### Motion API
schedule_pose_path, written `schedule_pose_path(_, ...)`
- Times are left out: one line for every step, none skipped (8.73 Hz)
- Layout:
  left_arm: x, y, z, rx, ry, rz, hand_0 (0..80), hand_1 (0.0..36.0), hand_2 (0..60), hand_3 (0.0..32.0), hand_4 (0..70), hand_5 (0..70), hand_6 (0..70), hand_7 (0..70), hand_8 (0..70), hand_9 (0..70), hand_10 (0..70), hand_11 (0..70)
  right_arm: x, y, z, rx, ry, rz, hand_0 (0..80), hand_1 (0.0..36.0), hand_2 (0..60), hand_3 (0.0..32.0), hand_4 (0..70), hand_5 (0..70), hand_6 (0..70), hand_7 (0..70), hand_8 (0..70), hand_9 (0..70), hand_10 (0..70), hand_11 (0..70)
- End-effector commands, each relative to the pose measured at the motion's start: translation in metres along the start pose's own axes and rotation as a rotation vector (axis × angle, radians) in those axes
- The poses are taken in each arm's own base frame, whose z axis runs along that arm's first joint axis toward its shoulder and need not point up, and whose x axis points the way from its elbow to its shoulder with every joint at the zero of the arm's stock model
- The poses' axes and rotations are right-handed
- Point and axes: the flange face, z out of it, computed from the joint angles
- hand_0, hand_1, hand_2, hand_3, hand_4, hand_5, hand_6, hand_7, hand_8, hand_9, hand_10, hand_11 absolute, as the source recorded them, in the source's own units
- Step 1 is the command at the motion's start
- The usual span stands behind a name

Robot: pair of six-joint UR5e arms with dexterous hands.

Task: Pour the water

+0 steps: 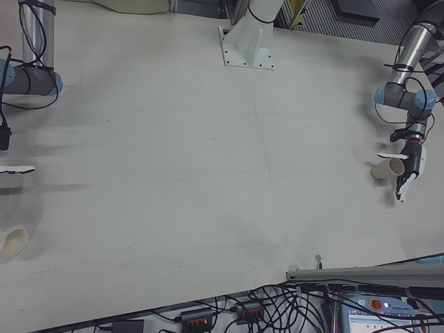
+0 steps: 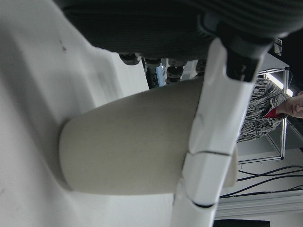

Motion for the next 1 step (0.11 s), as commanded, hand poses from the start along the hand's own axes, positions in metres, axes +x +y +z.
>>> schedule_pose_path(0.0248, -0.0021, 0.0002, 0.002, 0.043, -0.033, 80.0, 25.5, 0.0, 0.0, 22.7, 0.0, 9.5, 5.4, 0.9, 0.0, 0.0, 1.2, -0.0062, 0.0153, 0.0146, -0.031, -0.023, 0.019, 53.5, 17.9, 0.0, 32.0, 0.0, 5.6, 0.0, 0.0, 0.0, 0.0, 0.0, 0.0)
